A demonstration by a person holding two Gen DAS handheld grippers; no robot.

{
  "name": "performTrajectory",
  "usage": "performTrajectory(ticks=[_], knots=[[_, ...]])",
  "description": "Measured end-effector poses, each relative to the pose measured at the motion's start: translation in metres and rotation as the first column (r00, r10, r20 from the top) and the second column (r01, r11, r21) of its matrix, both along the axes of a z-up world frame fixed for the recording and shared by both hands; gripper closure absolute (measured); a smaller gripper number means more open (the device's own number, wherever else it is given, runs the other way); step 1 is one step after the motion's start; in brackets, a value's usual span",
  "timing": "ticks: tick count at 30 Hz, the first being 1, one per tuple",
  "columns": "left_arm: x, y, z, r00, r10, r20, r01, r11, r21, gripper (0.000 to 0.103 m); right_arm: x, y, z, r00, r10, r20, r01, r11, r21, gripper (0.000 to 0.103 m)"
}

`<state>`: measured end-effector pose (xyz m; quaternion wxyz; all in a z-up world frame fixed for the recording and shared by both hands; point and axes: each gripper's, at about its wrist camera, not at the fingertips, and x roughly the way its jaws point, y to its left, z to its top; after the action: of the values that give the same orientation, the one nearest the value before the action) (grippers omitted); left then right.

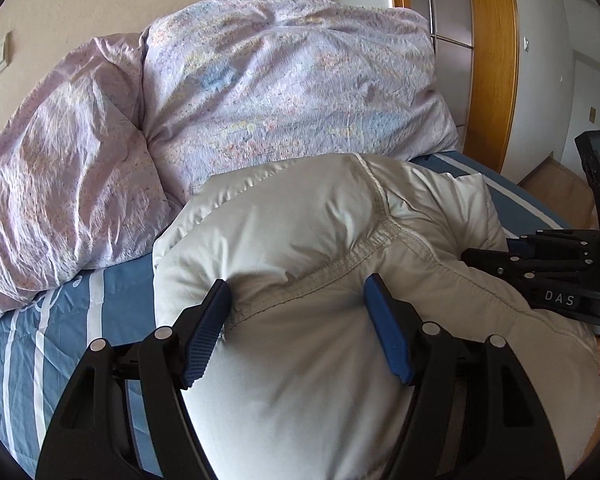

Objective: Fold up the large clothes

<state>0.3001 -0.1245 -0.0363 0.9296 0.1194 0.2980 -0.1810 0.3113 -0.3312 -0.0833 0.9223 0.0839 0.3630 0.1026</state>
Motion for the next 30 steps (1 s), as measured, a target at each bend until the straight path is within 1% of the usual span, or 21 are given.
performTrajectory(ticks=[8,15,19,22,23,25,27,28,29,30], knots=[[0.001,-0.009,-0.009,1.0,0.012,0.029,-0.013,0.999,0.038,0.033,0.001,0.0,-0.006,1.0,-0.008,0.009,0.008,1.0,0.008,0.075],[0.001,-0.013,-0.016,0.998,0.027,0.059,-0.03,0.998,0.048,0.033,0.003,0.0,-0.01,1.0,-0.019,0.021,0.019,1.0,0.011,0.075],[0.004,-0.014,-0.018,0.998,0.03,0.057,-0.033,0.998,0.047,0.033,0.004,-0.001,-0.01,1.0,-0.025,0.018,0.025,1.0,0.013,0.074],[0.004,-0.014,-0.018,0.998,0.027,0.055,-0.03,0.998,0.053,0.033,0.001,-0.004,0.005,0.999,-0.054,-0.001,0.054,0.998,-0.012,0.069],[0.004,-0.013,-0.018,0.998,0.026,0.055,-0.029,0.998,0.054,0.033,-0.002,-0.007,0.012,0.997,-0.075,0.008,0.075,0.997,-0.02,0.067],[0.004,-0.014,-0.017,0.998,0.026,0.056,-0.03,0.998,0.056,0.033,-0.015,-0.016,0.035,0.987,-0.137,0.084,0.137,0.991,0.001,0.065],[0.003,-0.014,-0.017,0.998,0.027,0.059,-0.03,0.998,0.06,0.033,-0.023,-0.02,0.053,0.978,-0.162,0.135,0.158,0.987,0.042,0.063],[0.003,-0.015,-0.017,0.998,0.027,0.06,-0.031,0.997,0.064,0.033,-0.021,-0.017,0.057,0.98,-0.146,0.137,0.141,0.989,0.049,0.064],[0.003,-0.016,-0.017,0.998,0.028,0.062,-0.032,0.997,0.07,0.033,-0.017,-0.01,0.059,0.984,-0.122,0.129,0.119,0.992,0.035,0.064],[0.002,-0.017,-0.017,0.997,0.029,0.066,-0.034,0.996,0.078,0.033,-0.011,0.0,0.058,0.987,-0.106,0.121,0.107,0.994,-0.006,0.064]])
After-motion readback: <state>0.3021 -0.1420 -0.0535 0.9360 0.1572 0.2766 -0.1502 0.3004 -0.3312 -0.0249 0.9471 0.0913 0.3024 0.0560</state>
